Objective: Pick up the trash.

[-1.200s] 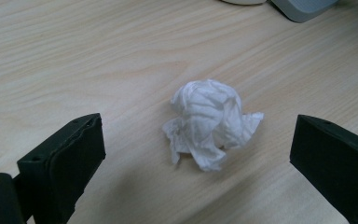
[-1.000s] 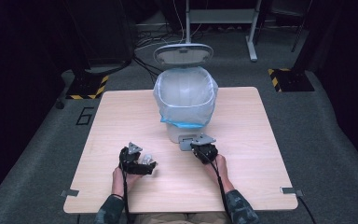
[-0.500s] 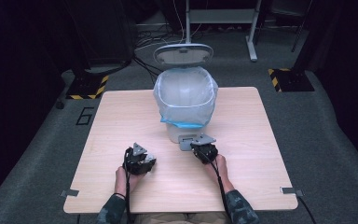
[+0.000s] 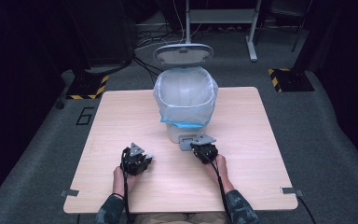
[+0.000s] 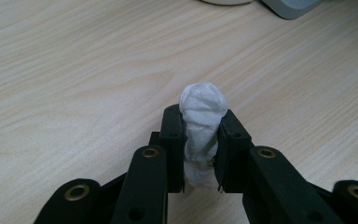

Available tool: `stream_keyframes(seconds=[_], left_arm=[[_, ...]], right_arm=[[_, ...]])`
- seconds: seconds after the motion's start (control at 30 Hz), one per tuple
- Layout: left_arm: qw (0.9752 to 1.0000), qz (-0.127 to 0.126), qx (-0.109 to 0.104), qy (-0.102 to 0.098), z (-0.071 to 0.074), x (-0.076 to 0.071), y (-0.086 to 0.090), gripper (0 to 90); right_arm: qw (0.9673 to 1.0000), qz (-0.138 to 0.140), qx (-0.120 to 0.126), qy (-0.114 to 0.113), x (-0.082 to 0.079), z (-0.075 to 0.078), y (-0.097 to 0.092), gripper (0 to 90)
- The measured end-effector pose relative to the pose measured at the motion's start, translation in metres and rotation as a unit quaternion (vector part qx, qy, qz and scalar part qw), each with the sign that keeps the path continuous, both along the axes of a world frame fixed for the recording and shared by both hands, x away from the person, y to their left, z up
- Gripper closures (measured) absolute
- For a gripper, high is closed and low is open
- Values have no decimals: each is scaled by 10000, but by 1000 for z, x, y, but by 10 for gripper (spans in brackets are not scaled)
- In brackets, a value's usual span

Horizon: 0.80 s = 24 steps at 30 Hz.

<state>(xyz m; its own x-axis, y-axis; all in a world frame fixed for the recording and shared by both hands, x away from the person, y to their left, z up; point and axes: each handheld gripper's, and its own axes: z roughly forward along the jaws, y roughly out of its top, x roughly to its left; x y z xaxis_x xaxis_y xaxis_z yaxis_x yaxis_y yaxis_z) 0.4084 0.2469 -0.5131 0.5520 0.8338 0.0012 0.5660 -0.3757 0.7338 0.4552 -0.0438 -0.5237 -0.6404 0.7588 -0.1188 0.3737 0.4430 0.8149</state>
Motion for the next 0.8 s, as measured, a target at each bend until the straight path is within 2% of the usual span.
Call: stream_keyframes(seconds=[0.03, 0.17, 0.2, 0.5, 0.6, 0.8], left_arm=[[10000, -36, 49, 21, 1, 0, 1, 754], [10000, -19, 5, 27, 5, -1, 3, 755], [10000, 10, -20, -29, 5, -1, 3, 756], [10000, -35, 61, -52, 13, 0, 6, 759], [10000, -8, -13, -58, 16, 0, 7, 760], [9999, -40, 26, -155, 24, 1, 7, 761]], right_arm=[[10000, 0, 0, 1, 0, 0, 0, 900], [10000, 0, 4, 4, 0, 0, 0, 900], [10000, -3, 10, 21, 0, 0, 0, 900], [10000, -2, 15, 23, 0, 0, 0, 900], [10000, -1, 16, 24, 0, 0, 0, 900], [10000, 3, 32, 34, 0, 0, 0, 900]])
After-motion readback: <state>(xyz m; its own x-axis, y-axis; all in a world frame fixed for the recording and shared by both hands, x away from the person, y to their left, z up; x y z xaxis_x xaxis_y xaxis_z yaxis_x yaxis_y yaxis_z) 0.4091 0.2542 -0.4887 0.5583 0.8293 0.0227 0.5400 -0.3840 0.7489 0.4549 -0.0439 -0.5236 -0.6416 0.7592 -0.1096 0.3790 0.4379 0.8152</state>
